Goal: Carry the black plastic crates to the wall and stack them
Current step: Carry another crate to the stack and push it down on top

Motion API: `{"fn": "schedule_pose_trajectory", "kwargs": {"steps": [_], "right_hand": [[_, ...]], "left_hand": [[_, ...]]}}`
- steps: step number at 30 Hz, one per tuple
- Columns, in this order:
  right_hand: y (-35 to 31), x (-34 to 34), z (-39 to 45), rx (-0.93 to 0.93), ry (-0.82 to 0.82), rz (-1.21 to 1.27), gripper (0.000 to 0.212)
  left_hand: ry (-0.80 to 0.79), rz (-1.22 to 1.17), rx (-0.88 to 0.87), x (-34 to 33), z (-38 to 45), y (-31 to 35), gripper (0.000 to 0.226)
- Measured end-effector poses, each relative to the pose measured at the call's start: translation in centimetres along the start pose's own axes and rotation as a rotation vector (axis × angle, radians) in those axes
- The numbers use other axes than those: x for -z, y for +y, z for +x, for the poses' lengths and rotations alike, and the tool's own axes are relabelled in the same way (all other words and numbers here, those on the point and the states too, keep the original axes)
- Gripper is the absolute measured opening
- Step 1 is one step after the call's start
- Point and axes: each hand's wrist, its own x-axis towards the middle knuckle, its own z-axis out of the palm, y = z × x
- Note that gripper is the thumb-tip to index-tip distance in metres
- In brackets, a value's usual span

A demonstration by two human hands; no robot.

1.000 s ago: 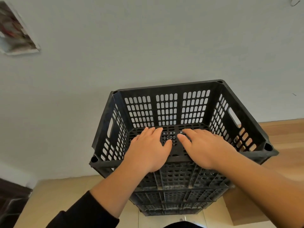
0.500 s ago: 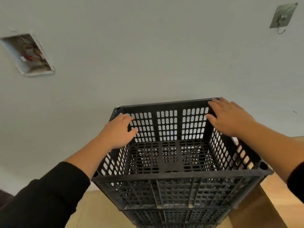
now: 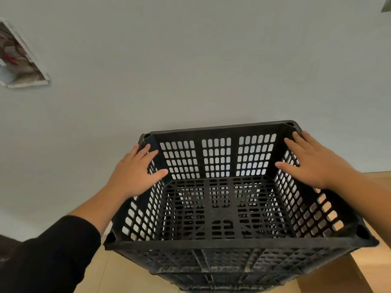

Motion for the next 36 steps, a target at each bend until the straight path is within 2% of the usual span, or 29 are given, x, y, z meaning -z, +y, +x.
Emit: {"fn": "schedule_pose_trajectory", "kwargs": {"steps": [4,9,13,16,20,24,27,36], "right_hand": [[-0.1,-0.1,-0.1,0.003,0.006,-0.024,0.104],[-0.3,0.0,-0.2,0.003,-0.011,-0.062,0.099],[-1.1,0.5,0.5,0.049,-0.004,-0.152,0.084],[-3.8,1.2,1.8,0.145,0.039,-0.107,0.077],[-8.7,2.4,4.4,0.23,0.068,-0.054,0.075],[-11.6,2.0,7.2,0.196,0.105,-0.025,0.076],[-12.6,1.1,8.0,0.143,0.085,-0.002,0.076],[-12.9,0.5,8.0,0.13,0.131,0.13,0.081]], "left_hand": [[0.001,-0.027,-0.008,0.0,-0.1,-0.2,0.087],[0.016,0.053,-0.017,-0.8,0.1,-0.4,0.088],[0.046,0.139,0.006,-1.0,0.2,-0.3,0.082],[0.09,0.055,-0.018,-0.1,1.0,1.5,0.077],[0.035,-0.064,-0.111,1.2,3.7,5.4,0.082],[0.039,-0.078,-0.18,1.6,6.4,9.7,0.087],[0.031,-0.077,-0.165,0.7,7.3,11.9,0.091],[0.023,-0.174,-0.1,-0.6,7.7,12.8,0.101]]}}
